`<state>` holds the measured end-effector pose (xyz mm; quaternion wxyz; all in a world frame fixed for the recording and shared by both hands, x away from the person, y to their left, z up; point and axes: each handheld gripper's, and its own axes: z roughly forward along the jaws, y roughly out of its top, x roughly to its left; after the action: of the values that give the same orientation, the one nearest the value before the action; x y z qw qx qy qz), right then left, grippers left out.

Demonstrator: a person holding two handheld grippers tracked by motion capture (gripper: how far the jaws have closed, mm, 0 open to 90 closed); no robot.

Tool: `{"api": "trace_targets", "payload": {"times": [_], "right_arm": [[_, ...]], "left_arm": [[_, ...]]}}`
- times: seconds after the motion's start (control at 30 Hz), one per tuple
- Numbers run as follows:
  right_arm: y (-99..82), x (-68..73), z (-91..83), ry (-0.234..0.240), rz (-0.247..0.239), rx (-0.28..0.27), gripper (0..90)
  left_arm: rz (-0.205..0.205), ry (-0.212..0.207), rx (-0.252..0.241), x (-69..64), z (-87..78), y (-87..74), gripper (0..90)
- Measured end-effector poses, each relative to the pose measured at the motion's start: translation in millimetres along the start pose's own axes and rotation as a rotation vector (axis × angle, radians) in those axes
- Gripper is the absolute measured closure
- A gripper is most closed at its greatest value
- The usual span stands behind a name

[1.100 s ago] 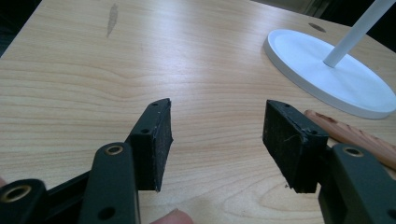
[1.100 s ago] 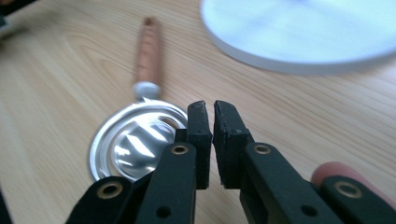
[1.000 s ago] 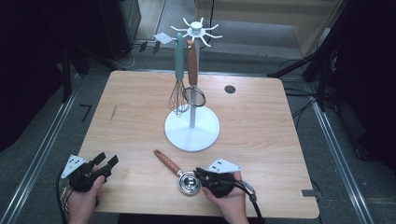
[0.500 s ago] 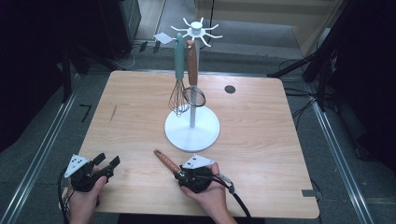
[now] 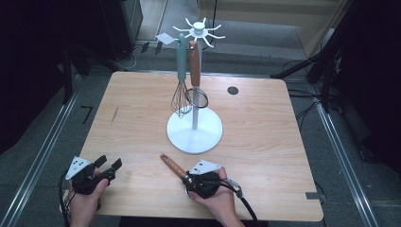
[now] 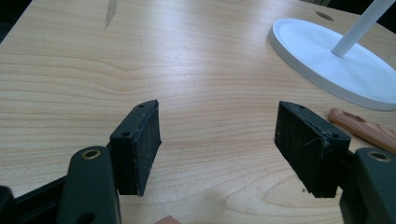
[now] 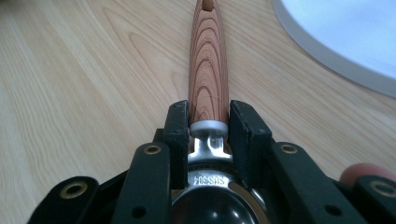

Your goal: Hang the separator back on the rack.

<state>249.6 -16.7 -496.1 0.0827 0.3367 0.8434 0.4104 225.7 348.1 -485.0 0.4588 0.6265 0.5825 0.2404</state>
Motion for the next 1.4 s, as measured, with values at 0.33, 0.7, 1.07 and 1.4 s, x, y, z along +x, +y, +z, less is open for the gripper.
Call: {"api": "trace_targets", "payload": {"times": [0.33,0.7,1.07,1.4], "right_arm": [[-21.3,-20.3,-28.6,-0.007,-0.019,0.012,71.0],[-29.4,-11.8,-57.7,0.045,0.039,-0.11,85.8],[-37.9,-7.2,-45.8,0.011,0.067,-0.008,90.0],[-44.6,-27.9,-57.9,-0.032,0.111,0.009,90.0]], "left_arm": [[-0.001,0.001,0.004,-0.5,0.0,-0.1,32.3],[-0.006,0.0,0.003,0.3,-0.2,-0.1,32.5],[-0.012,-0.003,0.002,1.4,0.1,0.2,32.6],[-0.009,-0.004,0.001,0.4,0.4,0.1,32.6]]}}
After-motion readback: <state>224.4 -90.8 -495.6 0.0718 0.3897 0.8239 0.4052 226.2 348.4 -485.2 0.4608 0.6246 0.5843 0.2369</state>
